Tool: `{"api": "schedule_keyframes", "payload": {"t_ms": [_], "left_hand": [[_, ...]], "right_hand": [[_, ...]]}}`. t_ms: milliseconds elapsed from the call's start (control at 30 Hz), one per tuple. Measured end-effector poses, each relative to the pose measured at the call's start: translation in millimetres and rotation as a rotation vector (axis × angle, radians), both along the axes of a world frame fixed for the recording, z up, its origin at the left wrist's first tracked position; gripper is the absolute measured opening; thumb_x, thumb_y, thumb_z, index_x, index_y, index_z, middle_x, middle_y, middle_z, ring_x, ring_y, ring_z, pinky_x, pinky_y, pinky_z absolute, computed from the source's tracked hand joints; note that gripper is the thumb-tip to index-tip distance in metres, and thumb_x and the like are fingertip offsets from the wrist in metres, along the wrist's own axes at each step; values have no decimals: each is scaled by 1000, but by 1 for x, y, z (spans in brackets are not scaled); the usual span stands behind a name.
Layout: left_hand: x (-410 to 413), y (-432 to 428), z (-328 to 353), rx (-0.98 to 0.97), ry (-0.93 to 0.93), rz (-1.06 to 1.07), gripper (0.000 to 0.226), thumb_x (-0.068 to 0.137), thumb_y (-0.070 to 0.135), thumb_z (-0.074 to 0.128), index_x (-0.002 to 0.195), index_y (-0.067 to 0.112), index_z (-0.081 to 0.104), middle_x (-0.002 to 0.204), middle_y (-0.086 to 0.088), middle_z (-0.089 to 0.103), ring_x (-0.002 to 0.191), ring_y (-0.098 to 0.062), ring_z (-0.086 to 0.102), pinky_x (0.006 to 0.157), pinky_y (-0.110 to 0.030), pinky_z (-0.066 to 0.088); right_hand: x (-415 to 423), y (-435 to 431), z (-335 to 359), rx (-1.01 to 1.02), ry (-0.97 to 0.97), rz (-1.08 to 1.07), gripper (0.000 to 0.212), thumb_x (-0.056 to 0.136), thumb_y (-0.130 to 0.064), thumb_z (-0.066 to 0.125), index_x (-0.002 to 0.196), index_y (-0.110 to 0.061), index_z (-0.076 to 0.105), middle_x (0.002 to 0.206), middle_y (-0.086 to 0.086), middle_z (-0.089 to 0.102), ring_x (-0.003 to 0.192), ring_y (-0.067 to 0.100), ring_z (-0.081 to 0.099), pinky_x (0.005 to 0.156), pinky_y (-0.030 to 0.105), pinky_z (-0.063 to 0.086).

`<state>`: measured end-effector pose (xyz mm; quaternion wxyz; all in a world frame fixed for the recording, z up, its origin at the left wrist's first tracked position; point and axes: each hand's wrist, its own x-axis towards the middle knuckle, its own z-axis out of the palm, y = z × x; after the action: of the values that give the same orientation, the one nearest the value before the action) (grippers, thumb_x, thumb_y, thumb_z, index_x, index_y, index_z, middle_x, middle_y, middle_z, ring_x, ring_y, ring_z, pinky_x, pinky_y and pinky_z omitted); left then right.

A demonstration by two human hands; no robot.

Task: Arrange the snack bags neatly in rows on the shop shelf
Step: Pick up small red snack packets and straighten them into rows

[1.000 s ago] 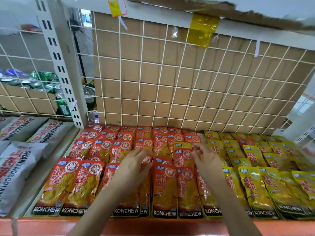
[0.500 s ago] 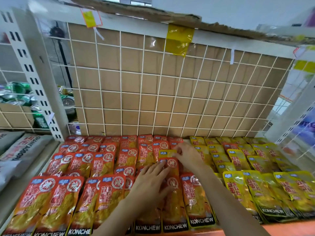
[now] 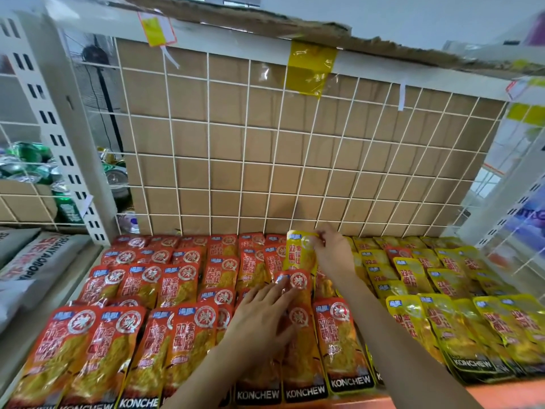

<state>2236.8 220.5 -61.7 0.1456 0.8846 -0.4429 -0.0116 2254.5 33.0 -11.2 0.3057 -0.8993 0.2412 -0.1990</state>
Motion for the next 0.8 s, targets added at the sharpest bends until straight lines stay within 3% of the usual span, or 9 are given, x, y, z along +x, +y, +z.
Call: {"api": "schedule_keyframes", "payload": {"t_ms": [200, 300, 400, 567, 800], "left_hand": [[0, 1, -1, 21, 5, 0, 62, 93, 58, 29, 147, 37, 8, 157, 9, 5, 144, -12, 9, 117, -31, -1], [1, 1, -1, 22, 18, -7, 61, 92, 60, 27, 147, 37, 11, 157, 9, 7, 144, -12, 9, 116, -32, -1], [3, 1, -2, 38, 26, -6, 73, 79, 68, 9, 146, 39, 12, 157, 12, 6, 143, -10, 11, 116, -32, 1], [3, 1, 0, 34, 35, 12, 85, 68, 70, -3, 146, 40, 13, 156, 15, 6, 143, -10, 11, 114, -29, 0], [1, 0, 5, 75, 76, 40, 111, 50, 87, -19, 145, 41, 14, 155, 17, 7, 143, -9, 12, 115, -30, 2]], "right_hand": [[-13, -6, 8, -15, -179, -83, 16, 92, -15, 54, 103, -3, 57, 92, 15, 65, 89, 33, 59, 67, 34, 40], [-23, -8, 14, 30, -286, -64, 5, 92, -11, 54, 94, -7, 54, 74, 2, 57, 76, 31, 57, 64, 34, 41], [-34, -14, 19, 127, -385, -83, 8, 91, -11, 55, 87, -13, 49, 68, -7, 52, 69, 28, 58, 60, 41, 50], [-67, -29, 32, 277, -514, -133, 20, 91, -6, 55, 78, -20, 48, 73, -2, 53, 66, 14, 54, 46, 23, 52], [-128, -75, 20, 270, -454, -196, 13, 91, -5, 55, 84, -16, 51, 76, 11, 56, 67, 21, 54, 44, 22, 50]]}}
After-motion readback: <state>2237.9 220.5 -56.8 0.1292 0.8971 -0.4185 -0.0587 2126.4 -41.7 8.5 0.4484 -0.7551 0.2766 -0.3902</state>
